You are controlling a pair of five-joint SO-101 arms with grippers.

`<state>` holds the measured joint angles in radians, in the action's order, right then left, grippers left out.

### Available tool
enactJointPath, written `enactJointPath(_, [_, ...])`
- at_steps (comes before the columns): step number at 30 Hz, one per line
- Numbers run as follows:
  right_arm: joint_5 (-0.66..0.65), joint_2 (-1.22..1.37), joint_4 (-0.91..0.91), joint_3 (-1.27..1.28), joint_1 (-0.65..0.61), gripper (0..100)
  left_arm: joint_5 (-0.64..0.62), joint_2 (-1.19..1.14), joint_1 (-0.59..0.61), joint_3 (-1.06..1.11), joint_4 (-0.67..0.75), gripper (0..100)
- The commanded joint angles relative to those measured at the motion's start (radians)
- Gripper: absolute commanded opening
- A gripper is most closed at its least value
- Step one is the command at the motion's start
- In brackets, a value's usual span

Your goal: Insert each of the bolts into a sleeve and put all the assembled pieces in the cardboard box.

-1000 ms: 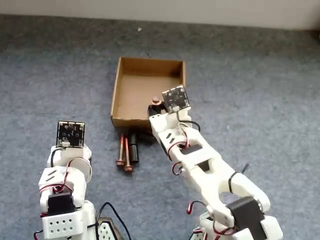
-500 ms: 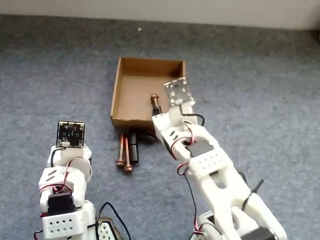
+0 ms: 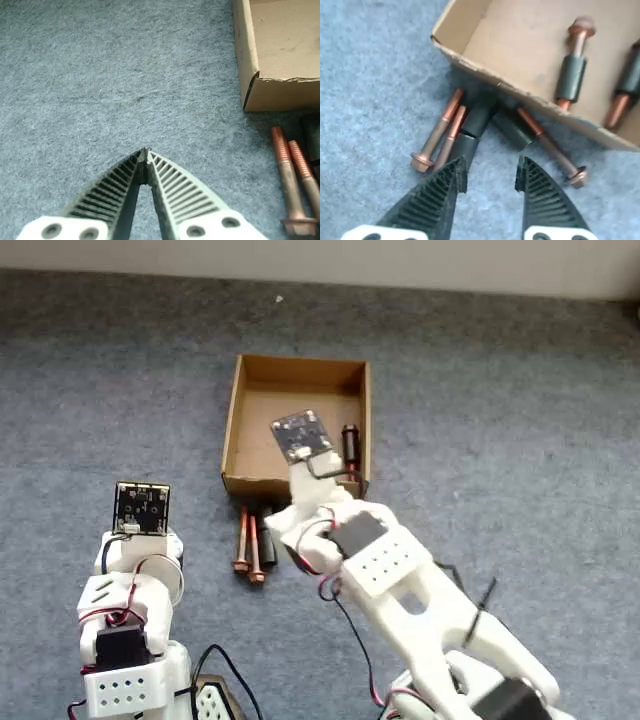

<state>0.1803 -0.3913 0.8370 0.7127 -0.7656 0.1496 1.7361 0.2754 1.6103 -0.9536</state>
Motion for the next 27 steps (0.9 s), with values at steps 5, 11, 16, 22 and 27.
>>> enactJointPath(5, [0.058,0.334,0.015,-0.24,-0.038,15.0,0.012,0.004,0.013,-0.005,0.021,1])
enactJointPath(11, [0.06,0.453,0.015,-0.311,-0.044,14.9,0.012,0.004,0.013,-0.005,0.021,1])
enactJointPath(16, [0.06,0.479,0.015,-0.311,-0.093,14.9,0.012,0.004,0.013,-0.005,0.021,1])
enactJointPath(22, [0.06,0.535,0.016,-0.311,-0.104,14.9,0.012,0.004,0.013,-0.005,0.021,1])
enactJointPath(27, [0.06,0.542,0.104,-0.312,-0.119,14.9,0.012,0.004,0.013,-0.005,0.021,1])
